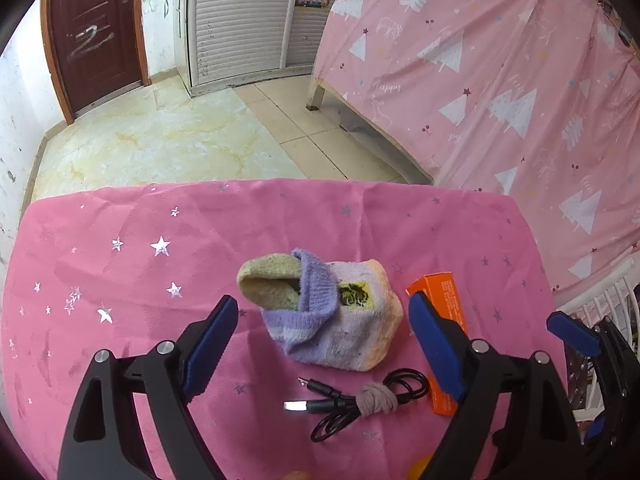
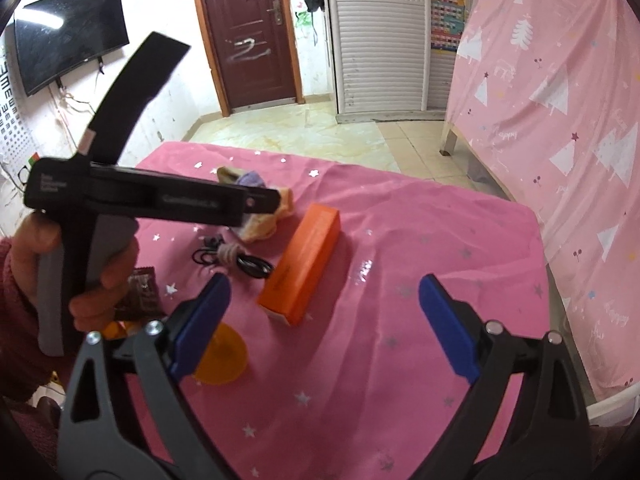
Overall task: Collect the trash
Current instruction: 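Grasp the purple-white knitted sock with the left tool while the right tool grasps the orange box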
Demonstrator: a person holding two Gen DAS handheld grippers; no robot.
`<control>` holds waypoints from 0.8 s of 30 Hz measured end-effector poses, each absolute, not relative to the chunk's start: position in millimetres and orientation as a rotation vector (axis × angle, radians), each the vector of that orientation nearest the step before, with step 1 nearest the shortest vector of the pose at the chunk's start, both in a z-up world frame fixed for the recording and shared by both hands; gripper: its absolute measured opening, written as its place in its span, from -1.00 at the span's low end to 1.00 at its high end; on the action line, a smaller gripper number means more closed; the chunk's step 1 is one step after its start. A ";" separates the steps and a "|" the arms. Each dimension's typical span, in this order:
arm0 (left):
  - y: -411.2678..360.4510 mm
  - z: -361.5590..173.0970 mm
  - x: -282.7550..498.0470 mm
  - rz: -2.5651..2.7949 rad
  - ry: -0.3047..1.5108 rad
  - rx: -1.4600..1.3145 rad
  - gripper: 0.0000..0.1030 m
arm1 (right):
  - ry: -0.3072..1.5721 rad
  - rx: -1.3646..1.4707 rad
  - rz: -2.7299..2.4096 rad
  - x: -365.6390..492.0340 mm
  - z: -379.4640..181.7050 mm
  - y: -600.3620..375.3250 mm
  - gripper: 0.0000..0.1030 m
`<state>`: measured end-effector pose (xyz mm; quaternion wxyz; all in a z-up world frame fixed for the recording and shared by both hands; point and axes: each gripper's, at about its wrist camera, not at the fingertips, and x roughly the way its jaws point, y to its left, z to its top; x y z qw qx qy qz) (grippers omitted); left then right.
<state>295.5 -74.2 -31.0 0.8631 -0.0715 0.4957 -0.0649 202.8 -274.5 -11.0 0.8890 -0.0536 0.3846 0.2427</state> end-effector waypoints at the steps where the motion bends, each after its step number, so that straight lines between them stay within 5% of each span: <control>1: -75.0 -31.6 296.2 -0.135 1.041 -0.146 0.57 | 0.800 -0.114 0.506 203.6 -11.0 -272.0 0.77; 4: -76.5 -33.5 296.7 -0.127 1.036 -0.130 0.53 | 0.805 -0.125 0.510 205.7 -12.2 -265.9 0.77; 9: -79.1 -39.3 294.9 -0.155 1.042 -0.142 -0.45 | 0.825 -0.125 0.506 212.4 -16.4 -261.8 0.77; 21: -31.7 -17.2 276.0 -0.102 0.935 -0.304 -0.58 | 0.862 -0.105 0.445 238.6 -23.1 -245.5 0.77; 24: -23.2 -14.9 272.0 -0.057 0.904 -0.286 -0.58 | 0.878 -0.116 0.428 245.8 -28.4 -237.8 0.47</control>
